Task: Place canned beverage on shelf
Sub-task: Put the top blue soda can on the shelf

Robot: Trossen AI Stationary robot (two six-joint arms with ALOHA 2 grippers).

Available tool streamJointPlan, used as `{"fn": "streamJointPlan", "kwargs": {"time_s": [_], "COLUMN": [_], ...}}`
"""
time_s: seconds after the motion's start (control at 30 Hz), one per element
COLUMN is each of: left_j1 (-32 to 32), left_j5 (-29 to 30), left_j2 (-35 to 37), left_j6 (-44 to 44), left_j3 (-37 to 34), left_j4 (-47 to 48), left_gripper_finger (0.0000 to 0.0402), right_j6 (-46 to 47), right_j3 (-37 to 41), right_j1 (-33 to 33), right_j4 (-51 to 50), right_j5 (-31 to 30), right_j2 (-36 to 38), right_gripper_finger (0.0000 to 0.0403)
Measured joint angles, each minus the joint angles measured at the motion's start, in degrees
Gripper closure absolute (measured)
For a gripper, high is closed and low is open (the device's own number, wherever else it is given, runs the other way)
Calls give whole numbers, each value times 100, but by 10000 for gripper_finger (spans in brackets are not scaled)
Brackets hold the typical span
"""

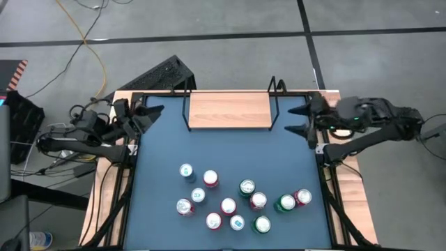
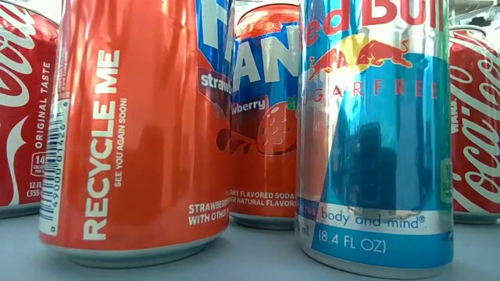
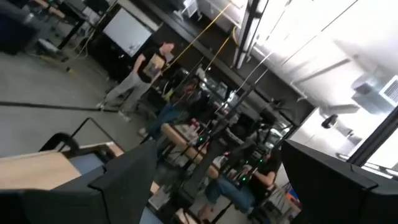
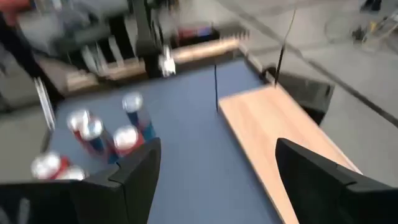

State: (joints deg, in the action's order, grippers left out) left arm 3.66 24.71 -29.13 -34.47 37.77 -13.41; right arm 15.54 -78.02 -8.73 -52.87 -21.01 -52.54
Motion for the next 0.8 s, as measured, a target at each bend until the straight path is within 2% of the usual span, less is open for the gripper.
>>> {"fn": "streamJointPlan", "kwargs": {"time_s": [0.13, 0.23, 0.3, 0.47, 0.57, 0.63, 0.73, 0.8], "left_j1": [-1, 0, 3, 83, 248, 377, 542, 647], "left_j5": [-389, -916, -1239, -1962, -1969, -1714, -1462, -1461], "left_j2": [-343, -832, -1276, -2440, -3033, -3378, -3767, -3994], "left_j6": [-281, -289, -224, 261, 617, 729, 720, 688], "left_j3": [35, 406, 886, 2480, 3301, 3700, 4001, 4033], "left_j4": [38, 654, 1509, 4320, 5726, 6468, 7214, 7357], "left_gripper_finger": [73, 73, 73, 73, 73, 73, 73, 73], "right_j6": [-273, -396, -393, -293, -292, -292, -290, -291], "right_j3": [-498, -703, -730, -732, -732, -732, -732, -732], "right_j1": [-160, -243, -307, -435, -501, -524, -520, -520], "right_j4": [-636, -961, -1172, -1486, -1562, -1597, -1611, -1651], "right_j5": [28, 34, 33, 30, 28, 28, 28, 24], "right_j2": [-742, -1108, -1264, -1566, -1673, -1741, -1861, -1932], "right_gripper_finger": [101, 101, 101, 101, 101, 101, 101, 101]}}
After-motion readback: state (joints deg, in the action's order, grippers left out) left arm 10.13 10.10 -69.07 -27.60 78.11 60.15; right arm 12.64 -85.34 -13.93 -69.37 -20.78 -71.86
